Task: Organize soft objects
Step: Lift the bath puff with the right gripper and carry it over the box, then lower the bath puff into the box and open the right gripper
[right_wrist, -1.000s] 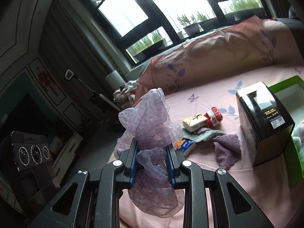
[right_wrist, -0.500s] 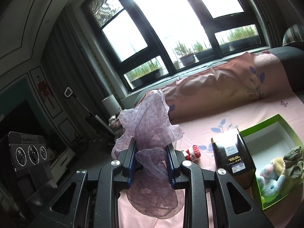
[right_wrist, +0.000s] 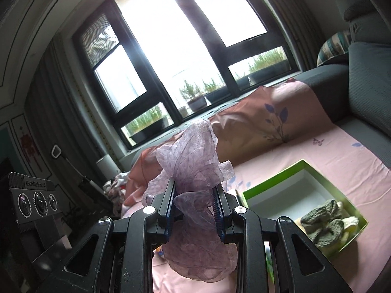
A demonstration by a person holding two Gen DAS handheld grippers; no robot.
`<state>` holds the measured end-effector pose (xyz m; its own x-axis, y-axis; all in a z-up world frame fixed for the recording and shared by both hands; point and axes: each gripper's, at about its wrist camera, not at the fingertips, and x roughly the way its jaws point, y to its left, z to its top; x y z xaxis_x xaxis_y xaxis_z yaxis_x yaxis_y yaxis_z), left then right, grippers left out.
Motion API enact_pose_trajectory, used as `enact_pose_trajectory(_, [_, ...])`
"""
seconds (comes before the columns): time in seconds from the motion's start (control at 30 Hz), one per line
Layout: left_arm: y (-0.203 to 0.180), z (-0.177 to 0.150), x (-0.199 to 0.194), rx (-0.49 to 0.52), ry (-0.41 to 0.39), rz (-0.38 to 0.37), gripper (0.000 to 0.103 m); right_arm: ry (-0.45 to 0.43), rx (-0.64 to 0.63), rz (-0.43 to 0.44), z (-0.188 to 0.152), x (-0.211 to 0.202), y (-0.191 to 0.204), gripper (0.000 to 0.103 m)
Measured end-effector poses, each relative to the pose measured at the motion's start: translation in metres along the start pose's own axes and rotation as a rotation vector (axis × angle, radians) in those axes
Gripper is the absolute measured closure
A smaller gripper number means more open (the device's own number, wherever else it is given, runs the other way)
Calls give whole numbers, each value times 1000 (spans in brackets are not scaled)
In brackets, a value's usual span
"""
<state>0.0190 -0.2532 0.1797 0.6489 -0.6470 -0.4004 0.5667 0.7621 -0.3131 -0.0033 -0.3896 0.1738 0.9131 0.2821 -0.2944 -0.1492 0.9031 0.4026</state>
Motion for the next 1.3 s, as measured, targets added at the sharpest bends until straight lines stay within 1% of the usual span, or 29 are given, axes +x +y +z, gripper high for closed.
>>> enact_pose_trajectory(0.03, [-1,0,8,-4,13,-5,92,0,2,-20,1,2,-6,74])
enact_pose_trajectory(0.1, [-4,-1,23,-6,37,-11,92,-3,0,-34,3,5,-19,74])
enact_pose_trajectory(0.17, [-8,-2,37,-2,50,-15,92,3,29,-56,3,8,-35,74])
enact_pose_trajectory(0.23, [-10,-6,52,-1,68,-15,91,9,46,-56,1,12,-51,74])
enact_pose_trajectory(0.33, [-10,-12,76,-24,111,-20,92,33,88,-90,-1,21,-72,74])
enact_pose_trajectory(0.47, [-13,-17,103,-13,156,14,91,61,145,-121,-4,34,-95,74])
enact_pose_trajectory(0.6, [-13,-21,125,0,193,28,91,83,193,-135,-9,42,-114,74])
enact_pose_trajectory(0.77, [-10,-31,151,5,247,47,91,118,236,-186,-15,54,-138,74])
enact_pose_trajectory(0.83, [-9,-34,161,8,265,71,91,140,266,-192,-18,60,-148,74])
enact_pose_trajectory(0.93, [-5,-37,172,11,282,90,89,163,275,-211,-21,68,-156,74])
enact_pose_trajectory(1.03, [1,-37,179,-8,288,107,88,167,285,-198,-22,73,-160,74])
enact_pose_trajectory(1.07, [4,-37,179,-18,292,113,85,166,297,-194,-23,74,-162,74])
enact_pose_trajectory(1.1, [5,-37,180,-23,294,128,76,160,310,-190,-23,74,-164,74])
enact_pose_trajectory(1.13, [6,-36,180,-21,295,143,70,152,324,-187,-23,73,-165,74])
enact_pose_trajectory(1.17, [7,-36,180,-16,291,152,58,149,335,-175,-23,73,-166,74])
enact_pose_trajectory(1.2, [7,-36,178,-10,285,153,49,149,342,-161,-22,74,-167,74])
enact_pose_trajectory(1.23, [7,-36,177,-6,280,149,44,147,346,-151,-21,74,-167,74])
enact_pose_trajectory(1.27, [8,-36,176,-6,280,147,37,145,351,-149,-20,73,-166,73])
enact_pose_trajectory(1.3, [9,-35,175,-7,281,149,34,146,353,-158,-19,73,-165,68])
